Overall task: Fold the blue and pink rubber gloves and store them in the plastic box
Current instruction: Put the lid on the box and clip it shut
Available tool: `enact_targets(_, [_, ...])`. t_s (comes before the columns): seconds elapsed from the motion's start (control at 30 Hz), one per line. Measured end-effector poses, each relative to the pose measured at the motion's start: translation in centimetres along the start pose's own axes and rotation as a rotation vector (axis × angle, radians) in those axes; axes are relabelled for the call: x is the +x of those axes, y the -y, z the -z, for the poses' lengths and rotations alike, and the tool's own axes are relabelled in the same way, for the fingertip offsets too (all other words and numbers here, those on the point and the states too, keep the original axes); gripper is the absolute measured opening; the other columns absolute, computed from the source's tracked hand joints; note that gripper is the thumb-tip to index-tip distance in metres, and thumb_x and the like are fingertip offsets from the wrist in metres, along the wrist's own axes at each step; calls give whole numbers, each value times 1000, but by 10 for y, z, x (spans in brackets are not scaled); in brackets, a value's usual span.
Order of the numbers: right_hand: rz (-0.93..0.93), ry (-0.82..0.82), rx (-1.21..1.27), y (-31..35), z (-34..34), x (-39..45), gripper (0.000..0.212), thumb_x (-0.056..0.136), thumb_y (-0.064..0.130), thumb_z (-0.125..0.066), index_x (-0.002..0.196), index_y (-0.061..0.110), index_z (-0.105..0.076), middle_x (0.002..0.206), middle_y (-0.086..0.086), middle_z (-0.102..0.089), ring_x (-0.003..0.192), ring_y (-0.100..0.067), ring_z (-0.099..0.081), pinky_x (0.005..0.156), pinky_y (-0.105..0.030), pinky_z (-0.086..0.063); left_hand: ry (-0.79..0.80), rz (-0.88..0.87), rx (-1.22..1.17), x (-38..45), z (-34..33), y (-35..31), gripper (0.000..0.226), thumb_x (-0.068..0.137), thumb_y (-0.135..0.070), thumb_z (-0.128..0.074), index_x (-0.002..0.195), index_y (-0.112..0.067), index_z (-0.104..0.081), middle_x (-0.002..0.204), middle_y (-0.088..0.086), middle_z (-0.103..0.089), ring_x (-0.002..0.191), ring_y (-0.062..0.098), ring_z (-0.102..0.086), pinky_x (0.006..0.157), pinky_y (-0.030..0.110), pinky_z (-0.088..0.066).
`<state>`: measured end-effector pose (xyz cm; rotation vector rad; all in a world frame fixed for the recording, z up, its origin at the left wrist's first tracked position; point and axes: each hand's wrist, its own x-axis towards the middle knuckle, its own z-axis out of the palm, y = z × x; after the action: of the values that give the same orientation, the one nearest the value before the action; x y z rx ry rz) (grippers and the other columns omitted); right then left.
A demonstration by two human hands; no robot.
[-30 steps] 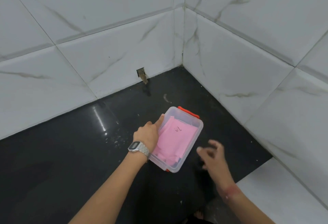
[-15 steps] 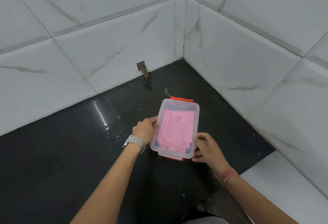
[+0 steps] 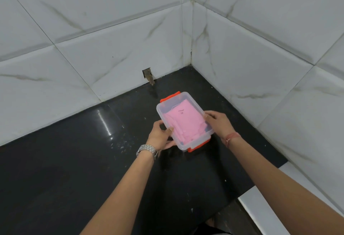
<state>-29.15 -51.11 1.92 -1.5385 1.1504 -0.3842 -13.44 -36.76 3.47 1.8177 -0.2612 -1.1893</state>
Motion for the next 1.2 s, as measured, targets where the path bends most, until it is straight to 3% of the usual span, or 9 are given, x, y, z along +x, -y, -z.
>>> enact_targets(0.1, [43, -16, -84, 11, 1, 19, 30, 99, 21, -47, 123, 14, -64, 117, -1, -65, 106, -16, -57, 92, -29, -44, -145, -169, 225, 3, -13, -7, 98, 89, -21, -65, 151, -29, 11, 146, 9, -36, 127, 33, -49, 96, 53, -49])
enact_targets(0.2, [25, -7, -104, 19, 1, 29, 31, 100, 23, -46, 124, 14, -63, 119, -2, -64, 105, -17, -57, 96, -34, -47, -342, -449, 872, 8, -24, -14, 88, 91, -23, -61, 151, -26, 3, 161, 6, -1, 145, 35, -13, 110, 56, -28])
enact_targets(0.3, [-60, 47, 95, 16, 5, 17, 25, 99, 27, -45, 110, 19, -67, 113, -4, -64, 93, -13, -58, 74, -26, -50, -212, -608, 1185, 11, -39, -19, 77, 90, -3, -51, 151, -30, -14, 162, 6, 0, 147, 33, 4, 115, 54, -15])
enact_targets(0.4, [-200, 20, 501, -1, 6, -8, 33, 100, 35, -43, 108, 15, -67, 106, -8, -68, 97, -19, -63, 81, -33, -54, -56, -646, 1263, 13, -52, -15, 60, 97, -22, -43, 150, -35, -19, 162, 2, -1, 147, 34, 7, 116, 53, -9])
enact_targets(0.47, [-312, 0, 676, -16, 2, -23, 34, 101, 37, -42, 108, 13, -65, 103, -6, -67, 96, -19, -62, 77, -32, -51, -43, -647, 1309, 15, -55, -9, 53, 100, -39, -34, 150, -39, -15, 162, -1, 1, 147, 35, 7, 116, 53, -6])
enact_targets(0.6, [-509, 91, 900, -35, -9, -45, 20, 96, 26, -54, 105, 11, -64, 103, -10, -66, 96, -21, -61, 84, -31, -50, -38, -635, 1371, 20, -56, -5, 53, 101, -45, -26, 150, -41, -8, 162, -3, 7, 147, 33, 11, 116, 54, -1])
enact_targets(0.8, [-427, 86, 869, -42, -7, -56, 10, 91, 20, -63, 83, 13, -62, 73, -4, -62, 70, -13, -59, 69, -26, -51, -40, -632, 1372, 19, -55, -5, 52, 101, -46, -23, 151, -41, -7, 162, -3, 9, 147, 31, 14, 116, 52, 2])
enact_targets(1.03, [-281, 115, 656, -28, 2, -53, 16, 92, 24, -63, 87, 8, -64, 73, -5, -67, 64, -11, -64, 64, -24, -54, -14, -688, 1346, 19, -52, -1, 50, 101, -47, -21, 150, -43, -10, 162, -5, 8, 147, 30, 15, 115, 53, 4])
enact_targets(1.2, [-255, 137, 673, -29, 2, -52, 20, 91, 26, -63, 88, 6, -65, 74, -5, -68, 65, -12, -64, 62, -22, -56, 43, -879, 1332, 6, -47, 16, 63, 91, -67, -25, 147, -39, -27, 160, -11, -11, 148, 28, 2, 116, 51, -2])
